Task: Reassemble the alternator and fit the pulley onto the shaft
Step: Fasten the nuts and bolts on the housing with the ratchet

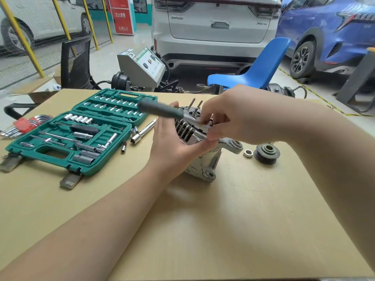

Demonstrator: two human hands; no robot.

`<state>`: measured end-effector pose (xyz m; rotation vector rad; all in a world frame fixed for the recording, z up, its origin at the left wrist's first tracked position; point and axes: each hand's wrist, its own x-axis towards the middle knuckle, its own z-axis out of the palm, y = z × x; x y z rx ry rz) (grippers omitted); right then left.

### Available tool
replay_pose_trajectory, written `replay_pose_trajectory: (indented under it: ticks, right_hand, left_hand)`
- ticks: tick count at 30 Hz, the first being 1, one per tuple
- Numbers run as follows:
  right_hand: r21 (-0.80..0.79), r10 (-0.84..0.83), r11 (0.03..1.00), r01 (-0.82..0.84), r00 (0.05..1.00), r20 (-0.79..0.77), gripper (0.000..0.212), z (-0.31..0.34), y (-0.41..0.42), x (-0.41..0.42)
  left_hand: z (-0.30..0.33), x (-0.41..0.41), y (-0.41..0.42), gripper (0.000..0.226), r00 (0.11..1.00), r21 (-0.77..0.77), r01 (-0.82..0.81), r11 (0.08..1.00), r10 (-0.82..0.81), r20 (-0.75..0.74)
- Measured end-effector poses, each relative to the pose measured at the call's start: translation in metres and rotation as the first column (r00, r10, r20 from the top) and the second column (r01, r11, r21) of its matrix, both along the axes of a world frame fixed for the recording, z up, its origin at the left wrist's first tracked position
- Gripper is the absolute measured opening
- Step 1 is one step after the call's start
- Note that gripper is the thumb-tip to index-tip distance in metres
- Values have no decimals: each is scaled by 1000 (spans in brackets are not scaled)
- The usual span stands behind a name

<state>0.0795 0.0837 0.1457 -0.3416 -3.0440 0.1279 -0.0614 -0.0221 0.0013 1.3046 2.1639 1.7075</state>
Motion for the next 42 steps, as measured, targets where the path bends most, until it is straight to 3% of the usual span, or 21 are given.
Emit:
replay_pose_trajectory:
  ticks: [2,4,7,14,19,23,29,36,39,42]
  right_hand:
    - [-11,28,1000,-28,999,18,20,3,1,3]
    - [2,35,999,-36,999,20,23,5,1,5]
    - [14,13,1000,-13,1000,0,18,2,2,3]
    - [97,-13,995,12,1000,16,18,0,1,-5]
    - [41,30,999,-31,999,31,10,1,0,-4]
    - [34,62,997,-63,997,44,25,4,-3,1]
    - [76,6,997,-5,1000,-15,12,-8,-5,0]
    - [189,1,982,25,990,-140,39,-25,-17,-3]
    - [288,-28,954,82,982,-188,39,-30,-22,-6]
    - [340,-91,926,167,969,-229,44,-32,-25,-12]
  left_hand:
    - [0,-2,1,129,1000,-41,-10,999,9,-3]
    - [-1,-3,3,125,999,-47,-31,998,29,-32]
    - [0,-1,-1,130,999,-29,-1,1000,2,35]
    - [0,-3,-5,137,1000,-56,24,998,-24,13]
    - [1,-3,-4,135,999,-45,20,999,-19,29]
    - [0,-5,0,123,999,-53,-8,999,6,-35]
    - [-3,-5,-2,134,999,-4,22,1000,-22,25]
    - [-8,-4,-4,122,999,13,22,1000,-21,-49]
    - [-3,-2,-5,92,998,40,27,999,-25,-66]
    - [-1,-1,-4,80,998,82,20,996,-15,-57]
